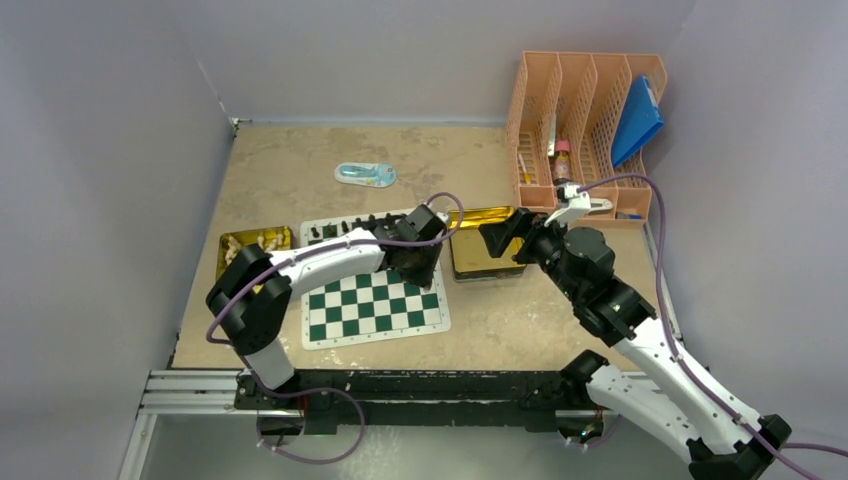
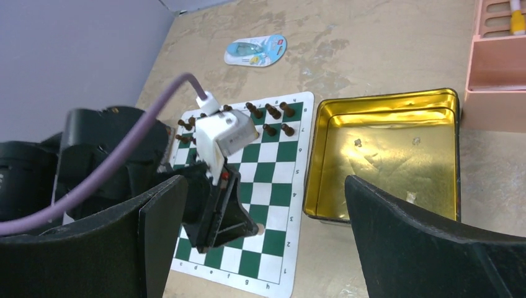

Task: Set up the chess pieces on the board
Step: Place the chess piece on the chessboard.

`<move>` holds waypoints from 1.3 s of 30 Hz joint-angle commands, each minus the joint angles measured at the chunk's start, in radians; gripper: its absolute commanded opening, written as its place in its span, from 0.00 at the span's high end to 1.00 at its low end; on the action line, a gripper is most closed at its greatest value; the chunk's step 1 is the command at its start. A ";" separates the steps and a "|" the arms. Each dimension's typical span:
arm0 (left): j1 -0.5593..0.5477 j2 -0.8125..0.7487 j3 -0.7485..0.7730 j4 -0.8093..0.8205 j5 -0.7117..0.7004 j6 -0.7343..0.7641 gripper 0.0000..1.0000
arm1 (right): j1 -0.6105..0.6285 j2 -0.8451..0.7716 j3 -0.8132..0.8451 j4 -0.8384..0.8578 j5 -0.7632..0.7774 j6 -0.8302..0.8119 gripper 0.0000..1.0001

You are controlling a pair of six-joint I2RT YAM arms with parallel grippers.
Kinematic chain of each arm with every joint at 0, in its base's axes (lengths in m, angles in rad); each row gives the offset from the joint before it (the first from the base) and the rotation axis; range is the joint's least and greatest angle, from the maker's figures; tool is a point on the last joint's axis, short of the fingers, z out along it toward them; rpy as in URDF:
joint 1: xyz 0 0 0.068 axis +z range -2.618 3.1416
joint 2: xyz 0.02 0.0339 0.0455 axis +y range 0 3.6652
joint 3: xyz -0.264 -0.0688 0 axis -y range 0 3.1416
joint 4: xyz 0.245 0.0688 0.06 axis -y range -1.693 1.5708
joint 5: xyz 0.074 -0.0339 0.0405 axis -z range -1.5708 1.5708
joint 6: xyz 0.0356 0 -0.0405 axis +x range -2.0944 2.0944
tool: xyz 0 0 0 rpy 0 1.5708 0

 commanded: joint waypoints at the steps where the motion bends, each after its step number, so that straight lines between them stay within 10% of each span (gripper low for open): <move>1: -0.027 0.004 -0.044 0.090 0.000 -0.027 0.85 | -0.002 -0.026 0.018 0.010 0.040 -0.020 0.01; 23: -0.081 0.093 -0.061 0.123 -0.021 -0.043 0.83 | -0.002 -0.082 0.003 0.008 0.066 -0.017 0.01; 39: -0.088 0.057 -0.030 0.097 -0.045 -0.056 0.60 | -0.003 -0.080 -0.003 0.015 0.059 -0.025 0.01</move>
